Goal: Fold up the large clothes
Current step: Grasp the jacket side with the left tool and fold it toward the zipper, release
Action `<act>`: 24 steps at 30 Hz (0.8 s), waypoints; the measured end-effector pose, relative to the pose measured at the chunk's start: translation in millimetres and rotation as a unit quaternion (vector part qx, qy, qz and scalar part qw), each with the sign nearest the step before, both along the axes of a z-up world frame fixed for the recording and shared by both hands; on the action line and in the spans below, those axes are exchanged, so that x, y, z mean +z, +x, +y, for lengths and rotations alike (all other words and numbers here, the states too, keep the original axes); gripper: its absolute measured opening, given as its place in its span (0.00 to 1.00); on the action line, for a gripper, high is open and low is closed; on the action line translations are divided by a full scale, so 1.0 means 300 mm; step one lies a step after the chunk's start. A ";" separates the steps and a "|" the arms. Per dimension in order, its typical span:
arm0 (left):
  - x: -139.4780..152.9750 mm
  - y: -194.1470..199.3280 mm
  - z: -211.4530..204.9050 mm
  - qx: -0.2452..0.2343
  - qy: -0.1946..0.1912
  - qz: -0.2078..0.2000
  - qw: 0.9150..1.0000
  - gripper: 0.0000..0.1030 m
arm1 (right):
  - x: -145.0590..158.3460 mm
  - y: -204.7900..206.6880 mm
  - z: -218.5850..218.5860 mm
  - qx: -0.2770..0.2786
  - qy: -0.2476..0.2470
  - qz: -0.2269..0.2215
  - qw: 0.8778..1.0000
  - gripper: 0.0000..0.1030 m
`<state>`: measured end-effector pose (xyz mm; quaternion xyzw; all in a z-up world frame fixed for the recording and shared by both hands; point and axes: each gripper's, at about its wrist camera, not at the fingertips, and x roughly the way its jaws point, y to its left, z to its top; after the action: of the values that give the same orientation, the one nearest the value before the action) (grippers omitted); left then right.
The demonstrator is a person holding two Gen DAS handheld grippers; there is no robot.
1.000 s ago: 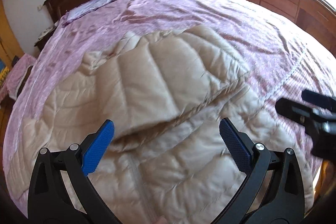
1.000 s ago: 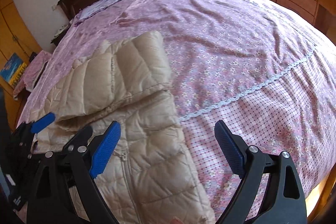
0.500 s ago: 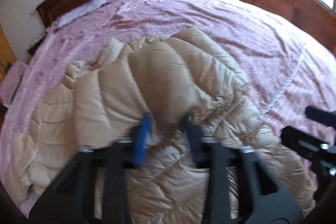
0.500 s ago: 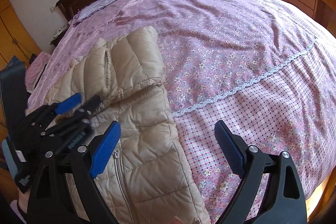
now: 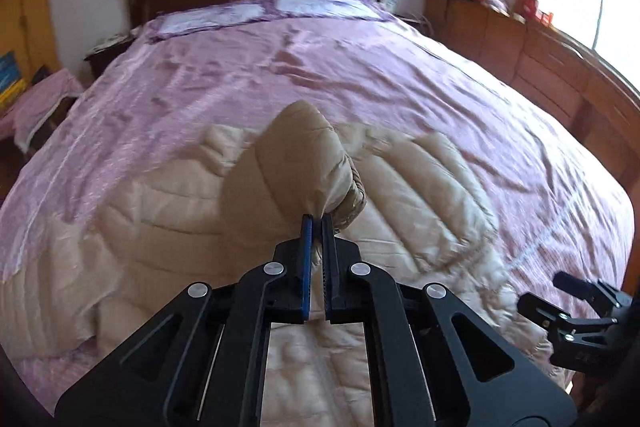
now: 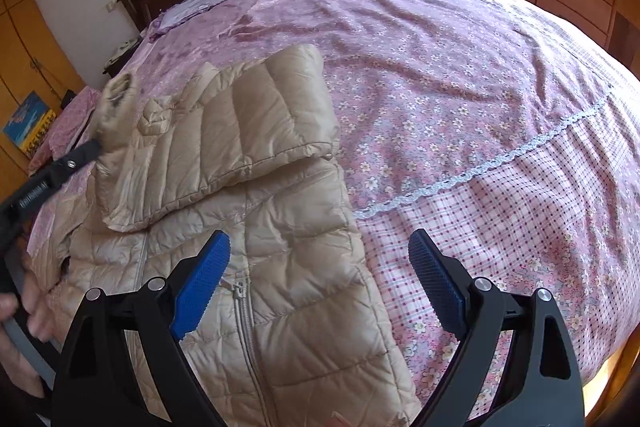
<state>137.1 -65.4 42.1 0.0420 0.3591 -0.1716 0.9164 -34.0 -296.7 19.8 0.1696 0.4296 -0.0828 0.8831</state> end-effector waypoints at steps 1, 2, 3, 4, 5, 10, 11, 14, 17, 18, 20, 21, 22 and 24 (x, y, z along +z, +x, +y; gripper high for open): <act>0.001 0.006 0.024 0.009 -0.003 0.000 1.000 0.04 | 0.001 0.001 0.005 0.002 -0.002 0.000 1.000 0.85; 0.001 0.013 0.054 0.019 -0.007 0.002 1.000 0.04 | 0.001 -0.001 0.011 0.002 -0.003 -0.001 1.000 0.85; -0.003 0.026 0.094 0.034 -0.011 0.005 0.999 0.04 | 0.002 0.001 0.017 0.003 -0.004 -0.001 1.000 0.85; -0.007 0.035 0.119 0.044 -0.014 0.008 0.999 0.04 | 0.003 0.003 0.023 0.005 -0.006 -0.001 1.000 0.85; -0.015 0.046 0.154 0.057 -0.019 0.012 0.998 0.04 | 0.003 0.005 0.030 0.006 -0.007 -0.001 1.000 0.85; -0.068 0.080 0.259 0.095 -0.029 0.028 0.995 0.04 | 0.005 0.010 0.060 0.013 -0.015 -0.001 1.000 0.85; -0.085 0.086 0.276 0.101 -0.027 0.030 0.994 0.04 | 0.006 0.011 0.067 0.015 -0.018 0.000 1.000 0.85; -0.137 0.097 0.326 0.121 -0.023 0.040 0.992 0.04 | 0.007 0.012 0.081 0.018 -0.023 0.001 1.000 0.85; -0.175 0.107 0.368 0.140 -0.026 0.053 0.988 0.04 | 0.006 0.014 0.089 0.019 -0.026 0.003 0.999 0.85; -0.189 0.111 0.385 0.148 -0.027 0.058 0.987 0.04 | 0.005 0.015 0.094 0.019 -0.027 0.004 0.999 0.85; -0.211 0.117 0.408 0.157 -0.027 0.066 0.985 0.04 | 0.001 0.018 0.097 0.019 -0.027 0.006 0.999 0.85; -0.222 0.120 0.420 0.162 -0.027 0.070 0.984 0.04 | -0.001 0.021 0.099 0.019 -0.026 0.006 0.999 0.85; -0.232 0.122 0.429 0.165 -0.026 0.073 0.983 0.04 | -0.005 0.023 0.101 0.020 -0.027 0.008 0.999 0.85; -0.259 0.127 0.450 0.173 -0.023 0.084 0.981 0.04 | -0.009 0.023 0.107 0.021 -0.027 0.009 0.999 0.85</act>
<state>175.1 69.5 -35.5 -0.0567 0.4321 -0.0218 0.8998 -27.0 -264.5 17.1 0.1361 0.4384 -0.0773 0.8851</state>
